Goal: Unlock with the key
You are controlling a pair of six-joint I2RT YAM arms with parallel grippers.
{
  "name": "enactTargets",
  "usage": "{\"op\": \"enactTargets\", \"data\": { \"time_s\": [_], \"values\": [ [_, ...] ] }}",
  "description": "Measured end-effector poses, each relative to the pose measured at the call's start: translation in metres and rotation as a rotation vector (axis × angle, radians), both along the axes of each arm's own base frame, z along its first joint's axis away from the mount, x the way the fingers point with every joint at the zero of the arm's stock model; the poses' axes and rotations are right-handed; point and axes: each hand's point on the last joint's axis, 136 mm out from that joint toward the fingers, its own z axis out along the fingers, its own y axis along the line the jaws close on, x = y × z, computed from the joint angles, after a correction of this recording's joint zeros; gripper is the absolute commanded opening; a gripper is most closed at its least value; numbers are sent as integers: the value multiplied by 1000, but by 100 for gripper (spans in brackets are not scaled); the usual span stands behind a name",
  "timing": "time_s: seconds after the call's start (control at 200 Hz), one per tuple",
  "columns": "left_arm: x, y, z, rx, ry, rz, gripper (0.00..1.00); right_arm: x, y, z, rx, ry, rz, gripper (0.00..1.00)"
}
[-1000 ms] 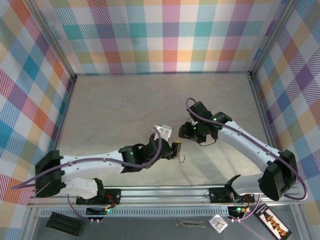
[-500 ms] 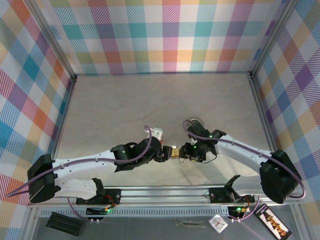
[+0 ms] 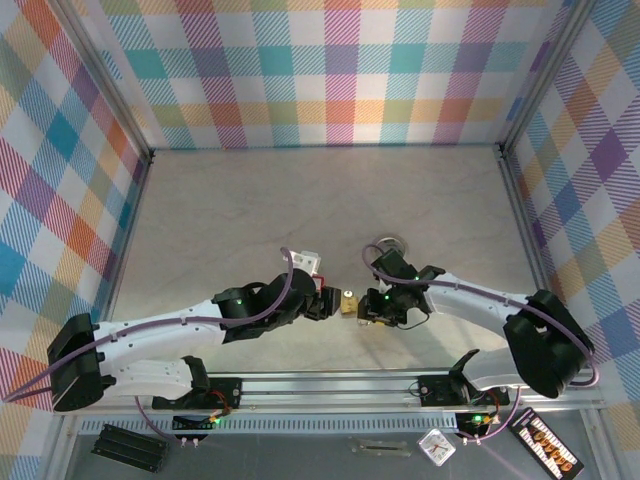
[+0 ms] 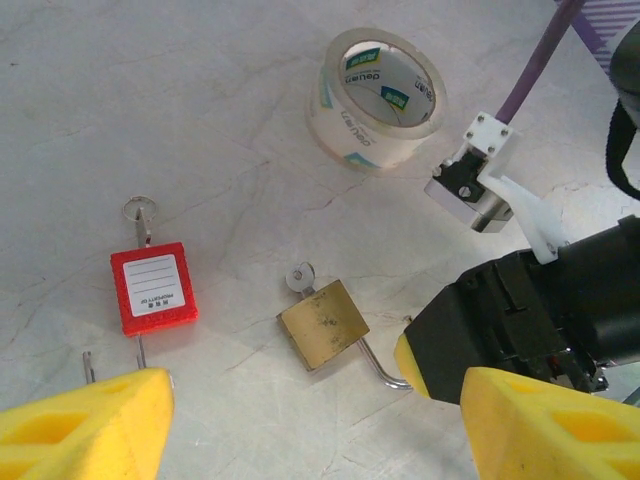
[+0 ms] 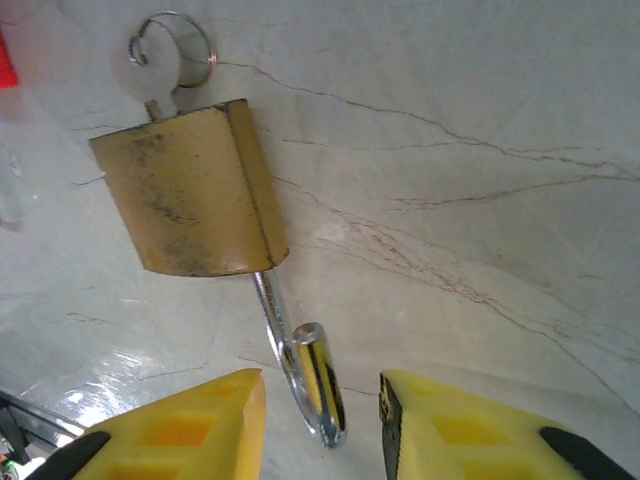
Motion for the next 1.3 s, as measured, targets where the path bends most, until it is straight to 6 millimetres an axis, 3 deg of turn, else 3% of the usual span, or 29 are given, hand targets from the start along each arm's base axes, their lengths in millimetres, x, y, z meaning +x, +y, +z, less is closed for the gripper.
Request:
{"op": "enactTargets", "data": {
  "time_s": [0.33,0.585,0.81,1.085,1.19,1.3],
  "values": [
    [-3,9,-1,16,5,4,76,2,0,-1,-6,-12,6,0],
    [-4,21,-2,21,-2,22,76,10,-15,41,-68,-109,15,0],
    [-6,31,-3,16,-6,31,76,17,-61,68,-340,-162,42,0],
    [-9,45,1,-3,-20,46,76,14,-113,66,-719,-106,101,0],
    [-10,49,0,-2,-20,48,76,16,-115,61,-850,-84,161,0],
    [-12,54,-1,3,-21,52,76,22,-104,54,-962,-78,222,0]
  ]
}}
